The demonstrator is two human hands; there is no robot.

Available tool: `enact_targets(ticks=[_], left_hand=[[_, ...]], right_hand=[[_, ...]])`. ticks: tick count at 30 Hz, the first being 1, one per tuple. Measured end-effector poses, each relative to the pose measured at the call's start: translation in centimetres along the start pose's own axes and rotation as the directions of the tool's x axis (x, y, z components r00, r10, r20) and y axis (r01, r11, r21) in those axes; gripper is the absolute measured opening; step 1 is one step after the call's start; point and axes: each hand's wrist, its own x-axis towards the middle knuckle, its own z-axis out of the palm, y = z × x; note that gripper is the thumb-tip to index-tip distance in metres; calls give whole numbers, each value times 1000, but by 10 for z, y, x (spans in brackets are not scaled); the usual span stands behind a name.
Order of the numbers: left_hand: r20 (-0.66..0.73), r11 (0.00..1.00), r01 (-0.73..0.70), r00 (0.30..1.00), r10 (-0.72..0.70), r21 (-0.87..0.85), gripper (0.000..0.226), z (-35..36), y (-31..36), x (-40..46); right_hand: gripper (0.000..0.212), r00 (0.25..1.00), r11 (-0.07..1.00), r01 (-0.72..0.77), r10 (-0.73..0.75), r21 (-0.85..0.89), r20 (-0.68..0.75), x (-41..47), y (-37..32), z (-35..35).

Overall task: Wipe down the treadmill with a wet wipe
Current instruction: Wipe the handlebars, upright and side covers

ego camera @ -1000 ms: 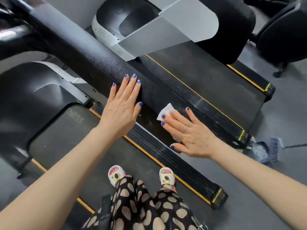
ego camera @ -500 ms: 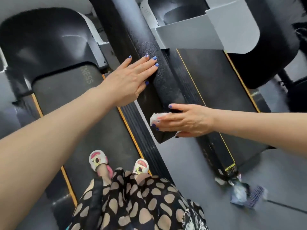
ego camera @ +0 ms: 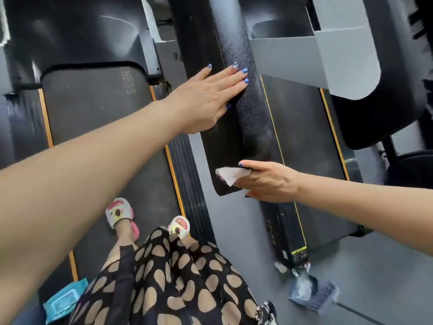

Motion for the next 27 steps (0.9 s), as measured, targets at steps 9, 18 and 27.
enact_targets(ticks=[9, 18, 27], left_hand=[[-136, 968, 101, 982, -135, -232, 60, 18, 21, -44], [-119, 697, 301, 866, -486, -651, 55, 29, 57, -119], [101, 379, 351, 833, -544, -857, 57, 7, 92, -132]], right_hand=[[55, 993, 847, 54, -102, 529, 62, -8, 10, -6], [34, 813, 497, -258, 575, 828, -92, 25, 31, -66], [38, 7, -580, 0, 815, 815, 580, 77, 25, -122]])
